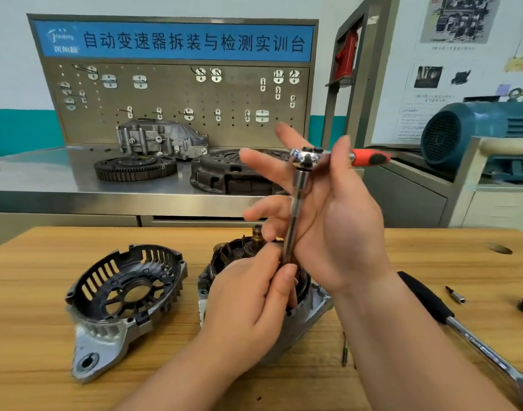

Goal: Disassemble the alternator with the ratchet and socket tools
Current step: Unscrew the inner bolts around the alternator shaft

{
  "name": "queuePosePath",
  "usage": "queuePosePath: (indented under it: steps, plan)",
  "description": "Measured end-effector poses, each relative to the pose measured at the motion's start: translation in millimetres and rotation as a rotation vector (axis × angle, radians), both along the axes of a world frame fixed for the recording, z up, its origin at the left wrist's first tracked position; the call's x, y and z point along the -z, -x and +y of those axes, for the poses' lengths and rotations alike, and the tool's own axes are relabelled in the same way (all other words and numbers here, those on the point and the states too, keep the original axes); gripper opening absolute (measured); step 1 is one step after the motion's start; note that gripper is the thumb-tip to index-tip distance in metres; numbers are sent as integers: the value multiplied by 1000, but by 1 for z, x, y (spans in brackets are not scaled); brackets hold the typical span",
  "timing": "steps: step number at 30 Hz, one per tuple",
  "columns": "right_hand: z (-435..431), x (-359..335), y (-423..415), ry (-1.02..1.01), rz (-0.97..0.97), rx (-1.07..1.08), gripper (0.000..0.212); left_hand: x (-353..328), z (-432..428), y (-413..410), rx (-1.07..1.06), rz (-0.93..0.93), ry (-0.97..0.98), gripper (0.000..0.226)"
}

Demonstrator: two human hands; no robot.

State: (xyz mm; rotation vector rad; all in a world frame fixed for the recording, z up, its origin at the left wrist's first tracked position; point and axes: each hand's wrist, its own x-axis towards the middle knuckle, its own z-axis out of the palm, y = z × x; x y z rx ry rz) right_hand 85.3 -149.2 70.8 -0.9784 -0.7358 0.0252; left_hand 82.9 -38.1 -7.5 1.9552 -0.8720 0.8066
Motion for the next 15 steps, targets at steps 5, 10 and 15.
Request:
queuePosePath:
  steps: [5, 10, 15]
  plan:
    - [2, -2, 3, 27, -212, 196, 44, 1, 0, -1, -18, 94, 52, 32]
    - [-4, -9, 7, 152, -493, 383, 38, 0, -1, 0, -28, 97, 49, 31]
    - [1, -6, 6, 27, -194, 77, 43, 1, 1, 2, 20, 82, 76, 36]
